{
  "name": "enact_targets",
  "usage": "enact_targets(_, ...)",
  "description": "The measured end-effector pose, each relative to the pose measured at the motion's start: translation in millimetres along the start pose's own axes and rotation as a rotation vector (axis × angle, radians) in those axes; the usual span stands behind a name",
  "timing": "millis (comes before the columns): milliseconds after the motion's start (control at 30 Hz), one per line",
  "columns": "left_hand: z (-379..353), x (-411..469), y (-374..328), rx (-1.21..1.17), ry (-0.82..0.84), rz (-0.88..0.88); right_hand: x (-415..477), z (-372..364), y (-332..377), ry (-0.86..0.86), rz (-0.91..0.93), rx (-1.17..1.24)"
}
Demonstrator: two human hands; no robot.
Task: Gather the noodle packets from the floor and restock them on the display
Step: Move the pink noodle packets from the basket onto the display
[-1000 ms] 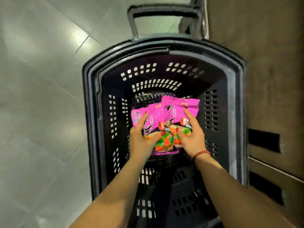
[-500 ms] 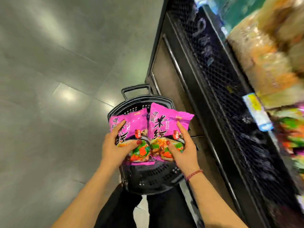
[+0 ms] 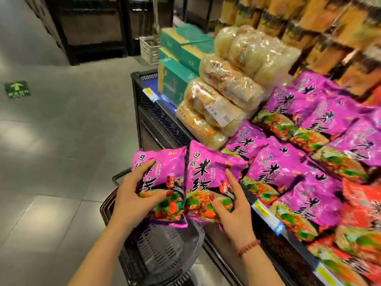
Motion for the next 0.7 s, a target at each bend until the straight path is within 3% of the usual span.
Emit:
enact_targets(400,-147.4,-27.0,-69.4,-0.13,0.143,-0.094,-10.5,158.8,2.1,-0.168,0.038,-0.037)
enact_targets(700,-199.0,-28.3,-109.2,-0.058,0.203,-0.213,-5.1,213.3,-3.4,-0.263,0.047,-0.016)
Point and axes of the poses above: each hand's wrist, its own x-axis towards the middle knuckle, its own z-axis out of the back of the hand, y = z × x, the point moved 2 cm from there along x, towards the middle knuckle, and after that the axes turned 10 degrees about z, right-handed, at the moved point
